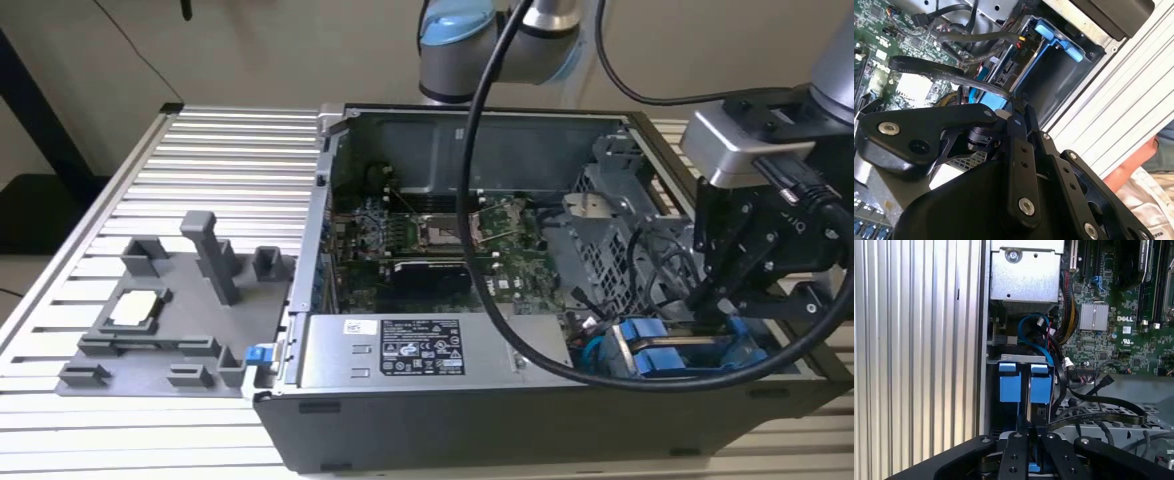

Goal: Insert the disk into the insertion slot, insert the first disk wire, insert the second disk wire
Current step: 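Insert the second disk wire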

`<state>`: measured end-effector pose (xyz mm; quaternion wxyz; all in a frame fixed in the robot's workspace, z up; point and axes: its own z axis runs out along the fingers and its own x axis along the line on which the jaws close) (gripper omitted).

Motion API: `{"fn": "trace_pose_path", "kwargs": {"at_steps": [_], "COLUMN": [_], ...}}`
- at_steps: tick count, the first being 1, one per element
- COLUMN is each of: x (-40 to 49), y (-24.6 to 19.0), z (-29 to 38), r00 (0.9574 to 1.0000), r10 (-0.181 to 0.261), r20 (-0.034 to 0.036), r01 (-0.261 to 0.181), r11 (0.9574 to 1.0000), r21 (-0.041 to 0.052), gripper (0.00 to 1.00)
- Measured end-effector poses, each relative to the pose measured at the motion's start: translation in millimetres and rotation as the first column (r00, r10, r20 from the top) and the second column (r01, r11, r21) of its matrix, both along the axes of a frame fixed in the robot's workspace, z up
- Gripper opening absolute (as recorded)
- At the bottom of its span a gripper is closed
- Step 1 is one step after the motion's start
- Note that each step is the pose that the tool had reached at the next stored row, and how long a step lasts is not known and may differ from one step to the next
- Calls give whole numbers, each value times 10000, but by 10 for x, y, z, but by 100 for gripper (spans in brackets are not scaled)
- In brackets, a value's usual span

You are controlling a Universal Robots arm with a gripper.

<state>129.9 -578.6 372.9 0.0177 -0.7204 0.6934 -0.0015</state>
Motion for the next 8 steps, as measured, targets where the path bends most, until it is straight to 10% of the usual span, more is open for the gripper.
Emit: {"fn": "trace_pose_path", "kwargs": {"at_steps": [4,8], "x": [0,0], "y": [0,-11], "z": [-2,-6], "r00": [10000,9999], "r10": [-73,-161], "r20": [13,13], "r01": [72,159], "r11": [9974,9941], "r21": [722,1075], "gripper": [16,16]}}
